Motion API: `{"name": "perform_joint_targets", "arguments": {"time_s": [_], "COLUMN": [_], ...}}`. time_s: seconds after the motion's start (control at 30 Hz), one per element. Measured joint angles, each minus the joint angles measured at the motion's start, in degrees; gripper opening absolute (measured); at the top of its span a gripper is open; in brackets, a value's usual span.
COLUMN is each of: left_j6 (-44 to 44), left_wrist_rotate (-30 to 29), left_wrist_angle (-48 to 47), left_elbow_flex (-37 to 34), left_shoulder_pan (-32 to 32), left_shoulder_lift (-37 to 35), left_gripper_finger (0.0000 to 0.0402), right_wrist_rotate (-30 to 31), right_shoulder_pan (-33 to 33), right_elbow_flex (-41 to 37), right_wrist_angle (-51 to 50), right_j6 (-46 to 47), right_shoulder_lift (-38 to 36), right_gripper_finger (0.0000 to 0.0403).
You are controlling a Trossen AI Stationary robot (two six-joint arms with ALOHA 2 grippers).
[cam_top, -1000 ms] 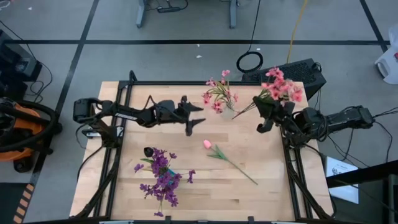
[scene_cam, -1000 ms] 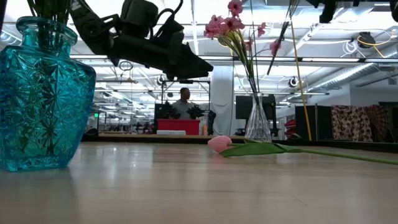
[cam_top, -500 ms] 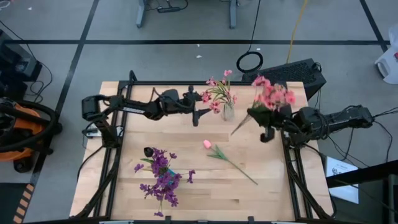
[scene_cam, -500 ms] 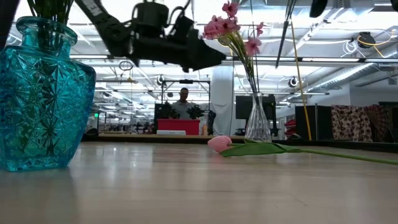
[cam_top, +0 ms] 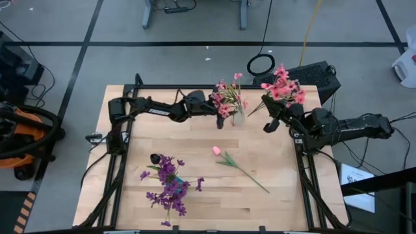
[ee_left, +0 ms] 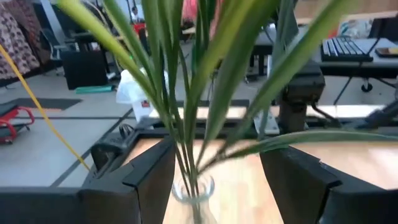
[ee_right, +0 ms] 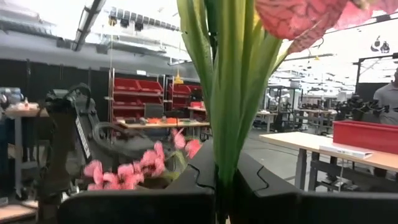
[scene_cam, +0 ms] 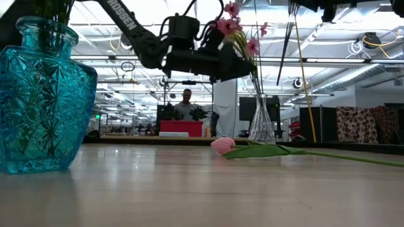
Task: Sort flowers into vase by color
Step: Put the pink flower into the transparent vase
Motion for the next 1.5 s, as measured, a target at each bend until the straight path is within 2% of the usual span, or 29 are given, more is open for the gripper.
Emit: {"name": "perform_joint_targets", "arguments": {"time_s": [0.3, 0.7, 0.93, 1.13, 1.4, 1.5], "left_j6": [-0.02, -0.15, -0.13, -0.11, -0.07, -0.06], "left_wrist_rotate": [-0.44, -0.57, -0.56, -0.52, 1.38, 2.03], "left_wrist_angle": [0.83, 0.49, -0.46, 3.61, 4.48, 4.86], "left_elbow_flex": [1.33, 1.35, 1.35, 1.35, 1.35, 1.35], "left_shoulder_pan": [0.21, 0.92, 1.32, 1.3, 1.3, 1.3], "left_shoulder_lift": [0.45, 0.45, 0.45, 0.45, 0.45, 0.45], "left_gripper_finger": [0.0234, 0.0101, 0.0089, 0.0084, 0.0014, 0.0008], "right_wrist_rotate": [-0.07, -0.11, -0.12, -0.29, -1.57, -1.64], "right_shoulder_pan": [-1.73, -4.16, -4.32, -4.32, -6.71, -8.19], "right_elbow_flex": [0.0, 0.0, -0.02, -0.02, -0.02, -0.02], "right_wrist_angle": [4.04, 8.14, 9.03, 11.01, 11.39, 11.7], "right_j6": [-1.02, -2.61, -3.1, -4.13, -3.27, -2.32], "right_shoulder_lift": [3.3, 7.13, 7.72, 7.82, 9.43, 11.45], "right_gripper_finger": [0.0004, 0.0004, 0.0004, 0.0004, 0.0004, 0.0004]}}
